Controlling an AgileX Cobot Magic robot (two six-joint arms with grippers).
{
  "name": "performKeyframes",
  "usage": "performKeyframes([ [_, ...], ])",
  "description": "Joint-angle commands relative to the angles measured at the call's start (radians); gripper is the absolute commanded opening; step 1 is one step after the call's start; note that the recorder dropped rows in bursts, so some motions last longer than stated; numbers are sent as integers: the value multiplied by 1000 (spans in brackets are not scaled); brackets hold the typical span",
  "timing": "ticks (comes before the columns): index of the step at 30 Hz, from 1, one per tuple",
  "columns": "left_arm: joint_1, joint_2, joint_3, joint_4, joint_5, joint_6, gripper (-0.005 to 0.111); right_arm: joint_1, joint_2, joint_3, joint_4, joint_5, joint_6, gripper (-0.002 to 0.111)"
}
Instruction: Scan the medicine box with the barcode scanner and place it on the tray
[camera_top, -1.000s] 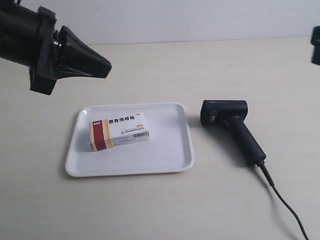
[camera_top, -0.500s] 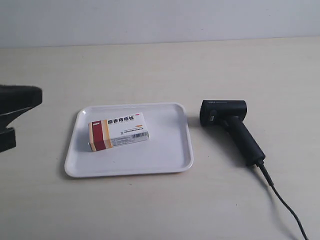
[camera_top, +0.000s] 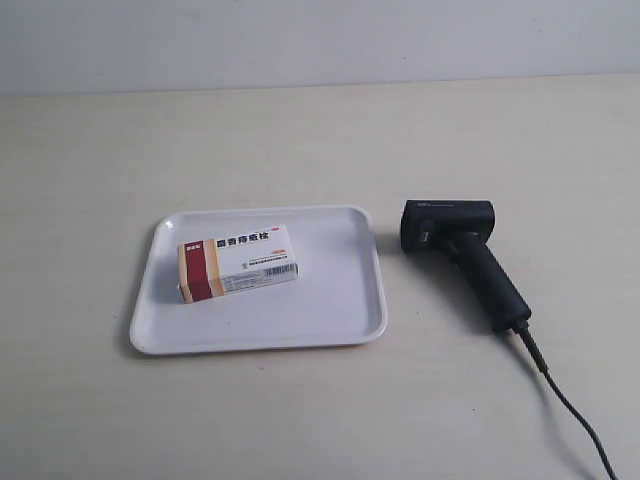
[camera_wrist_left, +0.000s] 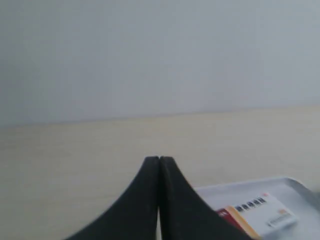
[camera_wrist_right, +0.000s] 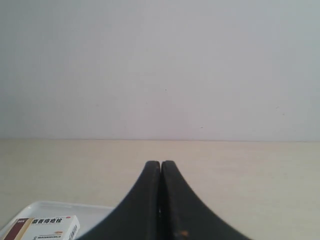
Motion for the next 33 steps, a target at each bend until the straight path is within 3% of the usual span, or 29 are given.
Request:
performKeyframes([
  [1,100,-200,64,-22,-60,-1,1,-3,-8,3,0,-14,5,1],
  [4,103,-244,88,-4,-58,-4,1,-3,-8,3,0,-14,5,1],
  [6,103,-269,95,193,-80,-182,1,-3,-8,3,0,-14,5,1],
  [10,103,-269,95,1154,-82,-1097,1,-3,-8,3,0,-14,5,1],
  [12,103,-269,95,1471,-64,-1455,1,-3,-8,3,0,-14,5,1],
  [13,103,-269,95,1540,-54,-1551,1,-3,-8,3,0,-14,5,1],
  [23,103,-269,95,1637,82,-1619,1,-3,-8,3,0,-14,5,1],
  [33,103,-269,95,1661,97,-1648,1,-3,-8,3,0,-14,5,1],
])
